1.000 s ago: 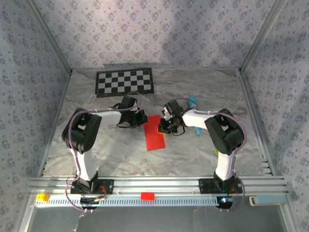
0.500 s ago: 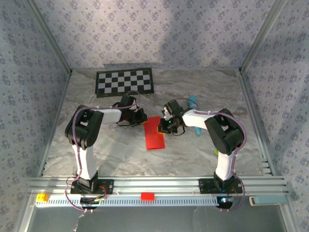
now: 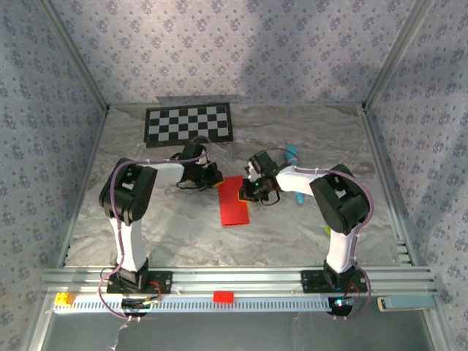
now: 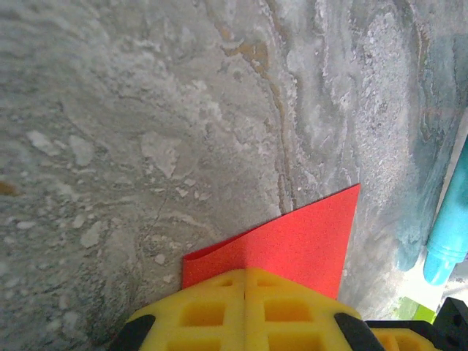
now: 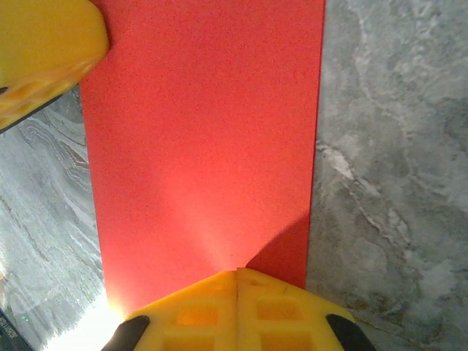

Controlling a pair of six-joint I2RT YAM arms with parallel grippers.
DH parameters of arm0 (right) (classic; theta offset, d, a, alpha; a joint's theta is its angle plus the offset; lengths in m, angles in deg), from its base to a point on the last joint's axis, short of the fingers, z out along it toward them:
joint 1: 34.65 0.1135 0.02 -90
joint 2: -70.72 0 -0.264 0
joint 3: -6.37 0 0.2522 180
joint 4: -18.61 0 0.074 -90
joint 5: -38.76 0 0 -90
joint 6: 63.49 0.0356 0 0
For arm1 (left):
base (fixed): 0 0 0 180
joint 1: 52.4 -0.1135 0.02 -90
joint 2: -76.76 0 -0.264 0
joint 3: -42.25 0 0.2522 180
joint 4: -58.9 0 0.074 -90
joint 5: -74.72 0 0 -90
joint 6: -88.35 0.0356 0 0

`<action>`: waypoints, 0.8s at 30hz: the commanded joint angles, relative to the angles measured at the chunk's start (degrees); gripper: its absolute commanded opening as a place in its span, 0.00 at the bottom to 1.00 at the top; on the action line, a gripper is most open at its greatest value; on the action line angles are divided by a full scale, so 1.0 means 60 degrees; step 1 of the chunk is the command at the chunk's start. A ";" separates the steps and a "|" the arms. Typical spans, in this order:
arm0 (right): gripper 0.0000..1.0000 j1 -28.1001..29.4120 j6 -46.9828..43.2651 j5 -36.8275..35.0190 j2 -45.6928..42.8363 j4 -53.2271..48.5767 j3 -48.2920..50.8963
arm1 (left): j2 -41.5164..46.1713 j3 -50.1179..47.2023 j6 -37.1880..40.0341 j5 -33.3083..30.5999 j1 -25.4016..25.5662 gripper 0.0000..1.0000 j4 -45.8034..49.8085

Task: Fold a paper plane with a square sheet of paper (pick it up from the middle)
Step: First fold the square sheet of paper in half at the center of the table.

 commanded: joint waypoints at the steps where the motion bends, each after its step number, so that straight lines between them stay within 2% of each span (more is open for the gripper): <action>1: 0.00 0.0005 -0.0104 -0.1258 0.0609 -0.1393 0.0586 | -0.0310 0.0122 -0.0082 -0.1197 -0.0404 0.04 0.0111; 10: 0.00 0.0002 -0.0097 -0.1252 0.0628 -0.1372 0.0602 | -0.0361 0.0204 0.0038 -0.0964 -0.0571 0.06 -0.0050; 18: 0.00 0.0005 -0.0078 -0.1258 0.0599 -0.1360 0.0630 | -0.0070 0.0067 -0.0324 -0.1766 -0.0552 0.05 0.0157; 24: 0.00 0.0005 -0.0102 -0.1265 0.0584 -0.1357 0.0630 | 0.0214 0.0023 -0.0474 -0.1958 -0.0508 0.06 0.0188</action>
